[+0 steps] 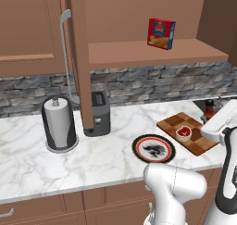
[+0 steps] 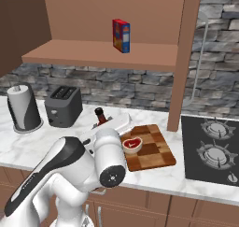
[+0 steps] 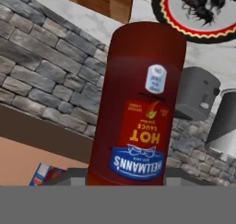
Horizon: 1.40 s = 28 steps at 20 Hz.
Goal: Pick the steak from the plate and place it on the cutting board. Then pick the condiment bottle from the cabinet and place it next to the cutting board.
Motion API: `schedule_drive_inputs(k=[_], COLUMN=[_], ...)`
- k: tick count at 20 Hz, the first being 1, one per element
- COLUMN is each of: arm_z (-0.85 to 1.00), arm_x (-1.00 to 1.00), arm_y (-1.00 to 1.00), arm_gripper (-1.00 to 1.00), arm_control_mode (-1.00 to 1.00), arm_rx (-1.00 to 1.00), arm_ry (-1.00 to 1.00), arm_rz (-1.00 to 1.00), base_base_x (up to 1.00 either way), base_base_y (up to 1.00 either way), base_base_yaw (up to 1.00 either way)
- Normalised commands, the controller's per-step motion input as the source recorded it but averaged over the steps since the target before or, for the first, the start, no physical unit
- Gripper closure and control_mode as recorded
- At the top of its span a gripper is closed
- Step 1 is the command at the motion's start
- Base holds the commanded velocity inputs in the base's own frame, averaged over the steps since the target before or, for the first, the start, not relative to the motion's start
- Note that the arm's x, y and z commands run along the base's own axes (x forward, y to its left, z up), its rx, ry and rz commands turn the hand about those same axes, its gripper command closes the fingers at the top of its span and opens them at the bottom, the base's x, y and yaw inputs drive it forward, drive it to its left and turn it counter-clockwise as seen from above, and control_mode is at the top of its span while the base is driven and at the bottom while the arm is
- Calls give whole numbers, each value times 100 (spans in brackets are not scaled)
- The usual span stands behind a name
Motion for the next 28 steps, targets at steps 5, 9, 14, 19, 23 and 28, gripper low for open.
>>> schedule_drive_inputs(k=[5,9,14,19,23,28], arm_z=[-13,-2,0,-6,-17,-21], arm_x=[5,0,0,0,0,0], arm_y=[-33,-28,-24,-21,-16,-10], arm_gripper=[100,100,100,100,100,100], arm_control_mode=[-100,-100,-100,-100,-100,-100], arm_rx=[3,3,3,2,0,0], arm_ry=[2,2,0,0,0,0], arm_rz=[0,0,0,1,5,6], base_base_x=[0,0,0,0,0,0], base_base_y=[0,0,0,0,0,0], base_base_yaw=[0,0,0,0,0,0])
